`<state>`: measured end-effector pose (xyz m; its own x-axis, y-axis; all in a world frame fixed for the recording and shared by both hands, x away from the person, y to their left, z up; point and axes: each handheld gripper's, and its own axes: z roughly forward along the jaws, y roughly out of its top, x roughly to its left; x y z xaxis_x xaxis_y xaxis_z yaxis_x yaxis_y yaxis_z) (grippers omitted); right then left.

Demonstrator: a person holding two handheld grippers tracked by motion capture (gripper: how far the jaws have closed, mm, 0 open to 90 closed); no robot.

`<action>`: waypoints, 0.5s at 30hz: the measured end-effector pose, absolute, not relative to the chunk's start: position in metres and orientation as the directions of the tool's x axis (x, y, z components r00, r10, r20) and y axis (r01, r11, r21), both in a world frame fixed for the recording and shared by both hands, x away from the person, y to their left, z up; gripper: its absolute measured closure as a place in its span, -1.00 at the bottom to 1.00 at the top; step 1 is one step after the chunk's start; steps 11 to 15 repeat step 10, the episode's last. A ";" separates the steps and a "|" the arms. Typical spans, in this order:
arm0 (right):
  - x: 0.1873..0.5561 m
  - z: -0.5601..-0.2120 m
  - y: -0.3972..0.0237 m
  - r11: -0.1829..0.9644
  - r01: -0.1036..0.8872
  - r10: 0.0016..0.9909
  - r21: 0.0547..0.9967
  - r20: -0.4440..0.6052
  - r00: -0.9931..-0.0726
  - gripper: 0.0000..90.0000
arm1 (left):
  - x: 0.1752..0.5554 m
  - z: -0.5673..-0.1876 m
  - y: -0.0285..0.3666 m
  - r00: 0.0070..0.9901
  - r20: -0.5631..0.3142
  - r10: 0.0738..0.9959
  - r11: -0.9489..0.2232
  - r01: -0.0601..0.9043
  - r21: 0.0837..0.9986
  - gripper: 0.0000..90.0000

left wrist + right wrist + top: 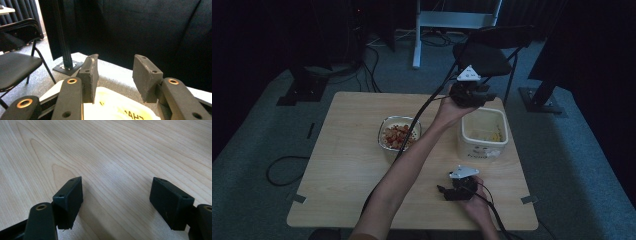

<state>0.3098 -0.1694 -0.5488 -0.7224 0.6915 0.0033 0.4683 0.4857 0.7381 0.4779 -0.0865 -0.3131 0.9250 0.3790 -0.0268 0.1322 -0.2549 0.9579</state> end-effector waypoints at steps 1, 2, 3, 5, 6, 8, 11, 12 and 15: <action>0.310 -0.549 -0.169 0.486 0.468 0.691 0.738 0.003 -0.722 -0.42 | 0.478 -0.312 -0.085 0.924 -0.027 0.383 -0.254 0.133 0.958 0.22; 0.310 -0.549 -0.169 0.486 0.468 0.691 0.738 0.003 -0.722 -0.42 | 0.478 -0.312 -0.083 0.922 -0.029 0.386 -0.251 0.135 0.959 0.22; 0.310 -0.549 -0.169 0.486 0.468 0.691 0.738 0.003 -0.723 -0.42 | 0.478 -0.311 -0.081 0.920 -0.030 0.391 -0.249 0.137 0.959 0.22; 0.310 -0.549 -0.169 0.486 0.468 0.691 0.738 0.004 -0.723 -0.42 | 0.478 -0.310 -0.078 0.917 -0.030 0.399 -0.246 0.139 0.959 0.22; 0.310 -0.549 -0.169 0.486 0.468 0.690 0.738 0.003 -0.723 -0.42 | 0.479 -0.309 -0.076 0.915 -0.030 0.401 -0.244 0.139 0.960 0.21; 0.310 -0.549 -0.169 0.486 0.468 0.690 0.738 0.003 -0.723 -0.42 | 0.479 -0.308 -0.073 0.911 -0.031 0.412 -0.243 0.142 0.960 0.20; 0.310 -0.549 -0.169 0.486 0.468 0.691 0.738 0.003 -0.723 -0.42 | 0.480 -0.307 -0.070 0.907 -0.029 0.419 -0.241 0.142 0.960 0.20; 0.310 -0.549 -0.169 0.486 0.468 0.691 0.738 0.003 -0.723 -0.42 | 0.480 -0.307 -0.070 0.907 -0.029 0.419 -0.241 0.142 0.960 0.20; 0.310 -0.549 -0.169 0.486 0.468 0.691 0.738 0.003 -0.723 -0.42 | 0.480 -0.307 -0.070 0.907 -0.029 0.419 -0.241 0.142 0.960 0.20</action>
